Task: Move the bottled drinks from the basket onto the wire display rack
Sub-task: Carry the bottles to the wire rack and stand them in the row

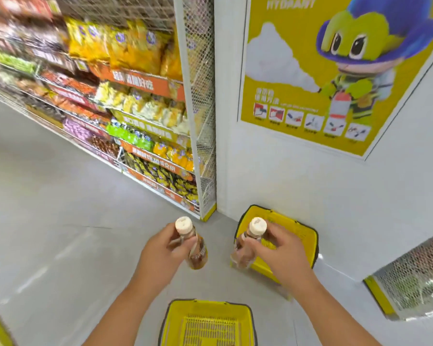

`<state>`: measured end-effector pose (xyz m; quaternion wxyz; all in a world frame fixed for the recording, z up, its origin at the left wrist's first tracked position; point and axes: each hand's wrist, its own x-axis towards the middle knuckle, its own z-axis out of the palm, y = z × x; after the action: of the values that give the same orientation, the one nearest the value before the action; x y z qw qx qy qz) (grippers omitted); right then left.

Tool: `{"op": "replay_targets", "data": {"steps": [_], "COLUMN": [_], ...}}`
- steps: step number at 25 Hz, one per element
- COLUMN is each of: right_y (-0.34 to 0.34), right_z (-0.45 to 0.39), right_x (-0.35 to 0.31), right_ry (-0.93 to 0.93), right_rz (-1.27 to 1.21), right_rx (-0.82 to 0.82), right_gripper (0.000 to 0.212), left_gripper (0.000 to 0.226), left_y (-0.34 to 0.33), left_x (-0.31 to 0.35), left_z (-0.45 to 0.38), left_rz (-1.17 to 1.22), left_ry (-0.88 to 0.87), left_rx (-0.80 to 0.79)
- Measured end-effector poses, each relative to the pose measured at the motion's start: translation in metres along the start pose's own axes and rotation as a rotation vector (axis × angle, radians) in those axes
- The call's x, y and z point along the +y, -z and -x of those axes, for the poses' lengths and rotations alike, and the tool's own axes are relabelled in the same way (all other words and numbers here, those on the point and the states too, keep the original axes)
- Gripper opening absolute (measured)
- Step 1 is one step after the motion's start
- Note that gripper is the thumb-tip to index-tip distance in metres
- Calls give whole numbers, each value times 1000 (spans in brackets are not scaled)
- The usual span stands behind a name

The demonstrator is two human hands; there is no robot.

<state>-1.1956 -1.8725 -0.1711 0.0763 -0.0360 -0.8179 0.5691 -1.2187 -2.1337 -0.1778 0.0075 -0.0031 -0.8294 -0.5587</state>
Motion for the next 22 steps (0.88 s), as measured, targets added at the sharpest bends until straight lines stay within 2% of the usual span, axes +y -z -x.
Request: {"op": "replay_targets", "data": {"steps": [6, 9, 13, 22], "right_y": [41, 61, 69, 4], "right_z": [-47, -69, -81, -47], "right_x": [-85, -126, -173, -267], "right_ry": [183, 241, 317, 504], "right_rz": [-101, -87, -117, -178], "right_rx": [-170, -241, -389, -746], "right_gripper": [27, 20, 22, 18], "left_gripper": [21, 19, 18, 21], "left_y": [34, 43, 60, 142], "left_x": [99, 138, 179, 214], "left_z": [7, 21, 48, 147], "left_rz": [-26, -22, 14, -87], "left_ry": [-120, -127, -113, -25], "left_rx": [191, 262, 389, 689]}}
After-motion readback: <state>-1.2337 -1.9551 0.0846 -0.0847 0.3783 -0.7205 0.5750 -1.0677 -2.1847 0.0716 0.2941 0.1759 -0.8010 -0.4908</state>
